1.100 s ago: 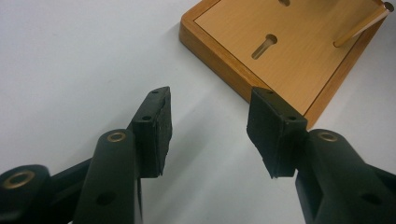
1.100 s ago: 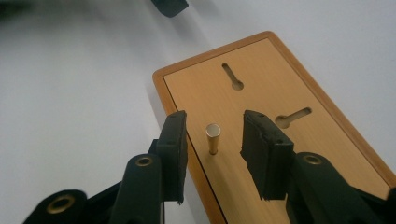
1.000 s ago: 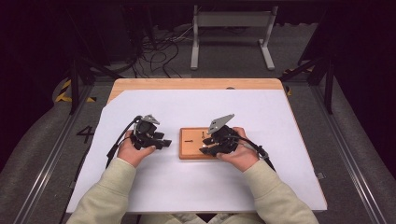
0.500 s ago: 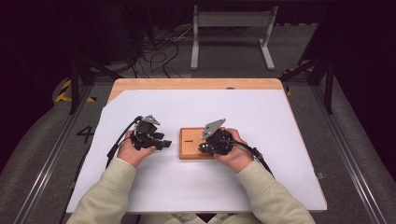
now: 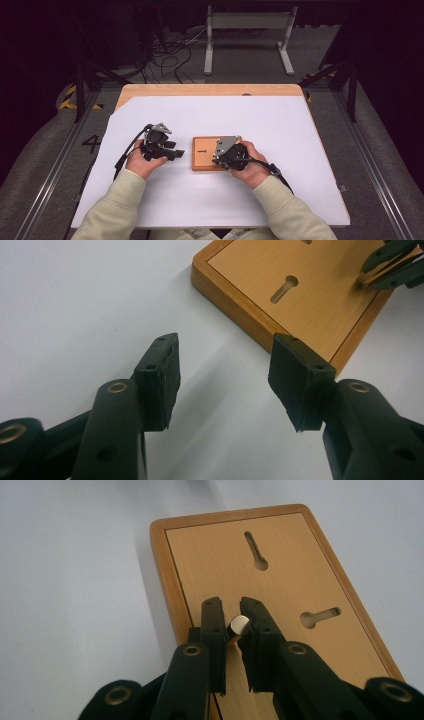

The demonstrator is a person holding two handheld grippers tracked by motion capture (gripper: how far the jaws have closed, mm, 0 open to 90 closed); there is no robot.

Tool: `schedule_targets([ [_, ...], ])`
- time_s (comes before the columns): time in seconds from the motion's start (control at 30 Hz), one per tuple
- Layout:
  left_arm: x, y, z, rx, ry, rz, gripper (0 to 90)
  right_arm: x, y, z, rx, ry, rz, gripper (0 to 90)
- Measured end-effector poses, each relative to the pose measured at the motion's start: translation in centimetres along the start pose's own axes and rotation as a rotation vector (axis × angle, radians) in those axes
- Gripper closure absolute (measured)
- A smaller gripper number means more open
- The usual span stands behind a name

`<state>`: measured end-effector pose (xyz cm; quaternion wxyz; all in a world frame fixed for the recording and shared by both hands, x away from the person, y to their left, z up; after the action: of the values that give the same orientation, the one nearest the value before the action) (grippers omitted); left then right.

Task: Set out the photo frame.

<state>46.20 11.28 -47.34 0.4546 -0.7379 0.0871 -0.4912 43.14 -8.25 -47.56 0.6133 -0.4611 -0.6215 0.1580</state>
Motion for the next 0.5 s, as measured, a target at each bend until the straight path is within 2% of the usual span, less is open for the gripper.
schedule_targets([
  [0.07,0.1,0.0,0.0,-0.002,-0.009,-0.01,45.9,-0.1,-0.1,0.4,-0.036,-0.032,-0.009,81.4],
  [0.13,0.3,-0.1,-0.1,-0.003,-0.011,-0.015,45.9,-0.1,-0.2,0.5,-0.048,-0.036,-0.014,81.4],
  [0.2,0.4,-0.1,-0.1,-0.004,-0.011,-0.023,45.8,-0.2,-0.3,1.0,-0.078,-0.064,-0.022,81.6],
  [0.47,0.9,0.0,-0.3,-0.014,-0.009,-0.043,43.9,-0.3,-0.7,2.0,-0.15,-0.189,0.009,83.7],
  [0.5,1.0,0.0,-0.3,-0.014,-0.007,-0.044,43.6,-0.3,-0.7,2.1,-0.144,-0.196,0.015,83.7],
])
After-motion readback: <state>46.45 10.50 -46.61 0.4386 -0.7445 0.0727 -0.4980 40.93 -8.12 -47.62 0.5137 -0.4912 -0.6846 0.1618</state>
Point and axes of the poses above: each handheld gripper's, and its own axes: y roughly forward along the jaws, x roughly out of its top, z roughly to its left, the point moved 7 cm from there along y, roughly forward along the jaws, and after that the axes turned 5 degrees about y, right-handed, at the moved point
